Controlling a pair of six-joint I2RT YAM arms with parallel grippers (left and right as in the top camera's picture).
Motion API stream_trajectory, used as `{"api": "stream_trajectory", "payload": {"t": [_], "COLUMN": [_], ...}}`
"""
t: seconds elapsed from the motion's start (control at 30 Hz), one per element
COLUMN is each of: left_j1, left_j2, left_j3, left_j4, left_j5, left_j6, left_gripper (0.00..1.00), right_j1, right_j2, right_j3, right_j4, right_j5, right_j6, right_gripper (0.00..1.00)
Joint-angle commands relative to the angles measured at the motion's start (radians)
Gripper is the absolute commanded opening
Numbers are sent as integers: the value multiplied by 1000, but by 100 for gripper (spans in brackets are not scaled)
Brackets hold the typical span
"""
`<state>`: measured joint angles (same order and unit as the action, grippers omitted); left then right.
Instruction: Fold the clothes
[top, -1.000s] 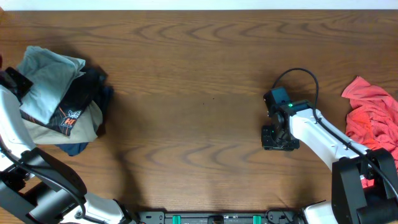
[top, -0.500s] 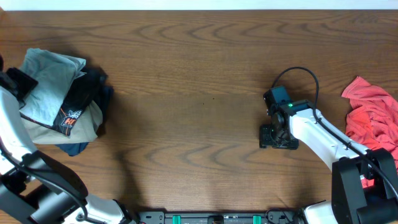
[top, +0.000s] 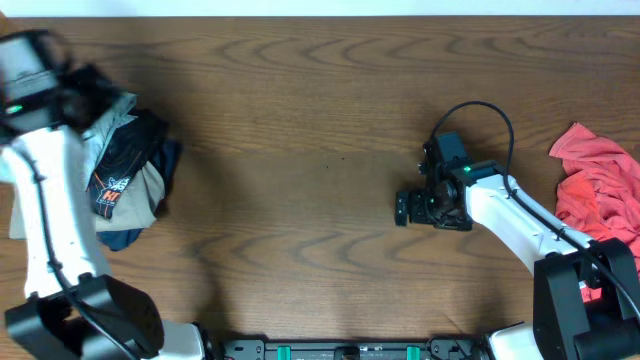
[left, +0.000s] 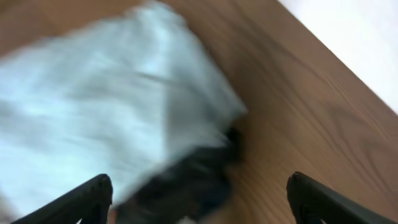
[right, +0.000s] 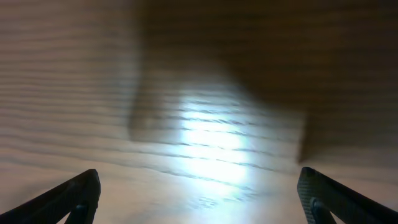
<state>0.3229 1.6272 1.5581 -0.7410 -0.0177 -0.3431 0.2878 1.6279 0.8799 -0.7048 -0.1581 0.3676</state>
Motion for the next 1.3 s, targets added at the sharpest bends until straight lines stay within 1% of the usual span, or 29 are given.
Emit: {"api": "stream_trajectory", "payload": {"t": [0.0, 0.03, 0.13, 0.23, 0.3, 0.4, 0.5, 0.6, 0.7, 0.77, 0.9, 1.07, 1.17, 1.27], "left_j1": [-125, -171, -295, -404, -450, -485, -488, -486, -486, -486, -498, -533, -560, -571], "left_j2": [10, 17, 42, 72, 85, 82, 76, 66, 42, 6, -132, -394, -573, -705], "left_j3": [-6, -6, -6, -6, -6, -6, -6, -6, -11, -37, -154, -378, -519, -635], "left_j4": [-23, -31, -55, -103, -167, -303, -419, -497, -534, -519, -408, -205, -84, 9], "left_j5": [9, 11, 10, 10, 11, 11, 45, 55, 63, 63, 63, 59, 58, 59], "left_j6": [-5, 6, 64, 132, 148, 148, 148, 149, 148, 149, 149, 195, 196, 196], "left_gripper": [97, 98, 98, 98, 98, 98, 98, 98, 98, 98, 98, 98, 98, 98], "right_j1": [-34, -47, -97, -158, -195, -239, -267, -288, -295, -295, -295, -295, -294, -294], "right_j2": [-1, -1, -1, -1, -1, -1, -14, -43, -98, -158, -298, -532, -704, -846], "right_j3": [14, 21, 70, 156, 219, 288, 301, 300, 296, 285, 242, 108, -4, -80], "right_j4": [14, 14, -16, -106, -185, -282, -310, -313, -313, -313, -301, -213, -132, -108], "right_j5": [-58, -60, -98, -127, -127, -127, -126, -119, -74, -25, 35, 58, 79, 130], "right_j6": [1, -14, -87, -125, -153, -198, -208, -208, -194, -180, -181, -178, -182, -182], "right_gripper": [99, 99, 99, 99, 99, 99, 99, 99, 99, 99, 99, 99, 99, 99]}}
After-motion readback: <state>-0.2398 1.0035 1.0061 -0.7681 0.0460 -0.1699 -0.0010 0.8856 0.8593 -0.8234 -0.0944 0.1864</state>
